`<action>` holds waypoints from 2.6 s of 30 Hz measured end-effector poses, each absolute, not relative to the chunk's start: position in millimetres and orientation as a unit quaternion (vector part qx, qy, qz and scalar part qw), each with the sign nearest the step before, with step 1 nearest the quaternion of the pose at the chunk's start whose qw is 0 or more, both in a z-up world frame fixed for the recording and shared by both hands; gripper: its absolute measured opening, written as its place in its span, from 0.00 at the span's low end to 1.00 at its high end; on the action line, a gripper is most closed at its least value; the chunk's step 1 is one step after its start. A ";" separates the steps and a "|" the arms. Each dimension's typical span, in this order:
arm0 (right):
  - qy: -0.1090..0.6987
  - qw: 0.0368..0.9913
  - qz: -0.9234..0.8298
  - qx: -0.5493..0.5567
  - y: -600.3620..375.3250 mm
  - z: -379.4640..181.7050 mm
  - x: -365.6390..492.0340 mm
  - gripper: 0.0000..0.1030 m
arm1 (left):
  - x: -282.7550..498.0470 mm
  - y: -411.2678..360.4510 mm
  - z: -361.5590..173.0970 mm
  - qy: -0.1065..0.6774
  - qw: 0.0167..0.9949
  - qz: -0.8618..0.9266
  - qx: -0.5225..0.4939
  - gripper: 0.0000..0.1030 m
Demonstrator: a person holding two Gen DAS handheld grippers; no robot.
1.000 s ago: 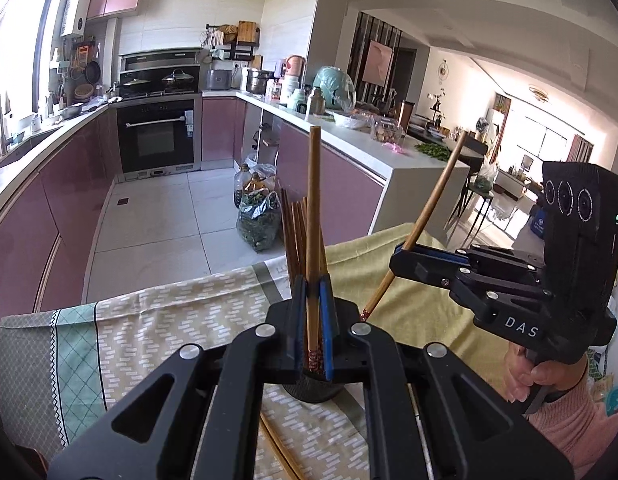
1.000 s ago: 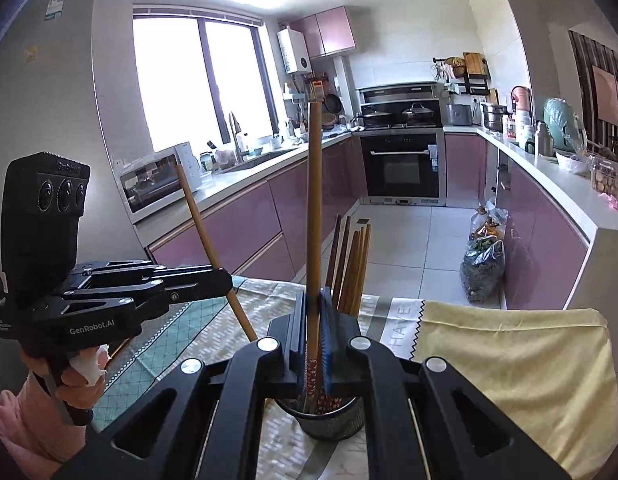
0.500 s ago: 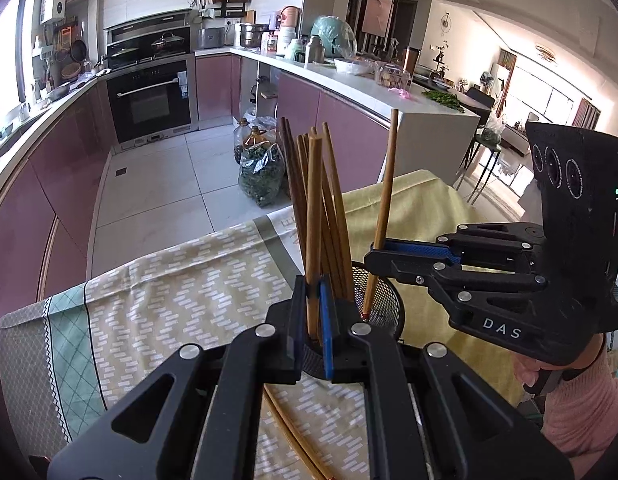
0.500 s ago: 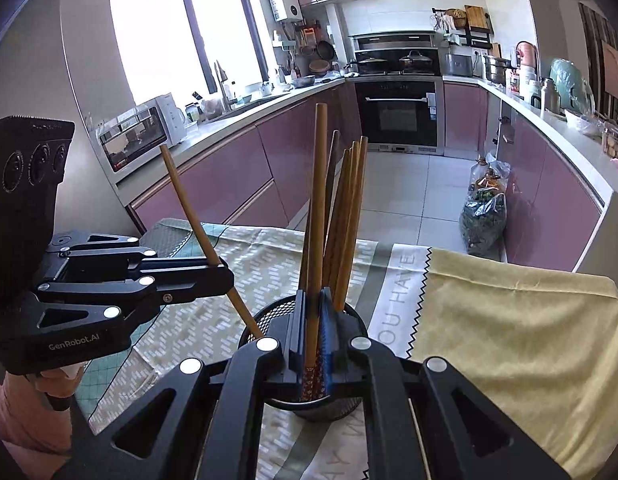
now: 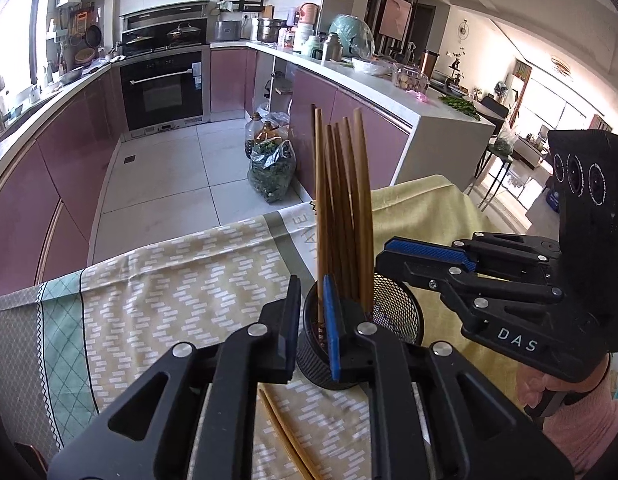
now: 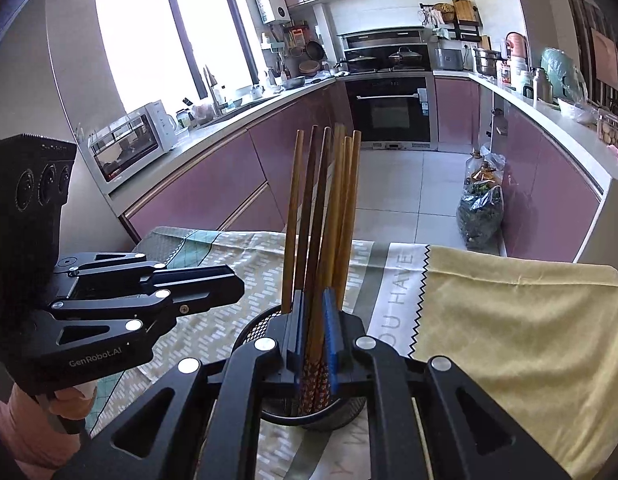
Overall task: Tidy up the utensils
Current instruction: 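Drop both chopsticks into the mesh cup by opening both tools, then move both open tools down to the last two chopsticks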
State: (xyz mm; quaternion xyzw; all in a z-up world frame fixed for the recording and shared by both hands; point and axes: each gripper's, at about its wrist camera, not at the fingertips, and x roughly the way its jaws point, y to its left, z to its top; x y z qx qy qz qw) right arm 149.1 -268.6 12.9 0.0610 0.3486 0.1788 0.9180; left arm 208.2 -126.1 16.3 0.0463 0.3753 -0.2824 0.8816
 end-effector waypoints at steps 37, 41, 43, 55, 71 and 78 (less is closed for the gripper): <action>0.432 0.857 0.273 0.064 -200.8 -77.2 58.4 0.33 | 89.0 -22.5 -100.2 0.427 0.880 -0.210 -0.008 0.37; 0.438 0.854 0.274 0.053 -189.0 -83.1 52.9 0.33 | 85.8 -24.9 -100.5 0.426 0.881 -0.209 -0.004 0.38; 0.441 0.853 0.275 0.046 -183.7 -84.9 51.4 0.33 | 84.2 -25.8 -101.4 0.426 0.880 -0.209 -0.002 0.38; 0.435 0.866 0.247 0.001 -173.2 -87.0 41.3 0.33 | 80.3 -21.5 -103.9 0.427 0.880 -0.206 -0.002 0.38; 0.452 0.866 0.214 -0.004 -186.9 -85.4 46.2 0.20 | 75.5 -34.7 -106.4 0.431 0.871 -0.236 0.014 0.39; 0.454 0.867 0.203 0.015 -202.3 -86.0 49.5 0.20 | 77.0 -55.4 -115.4 0.442 0.861 -0.249 0.038 0.37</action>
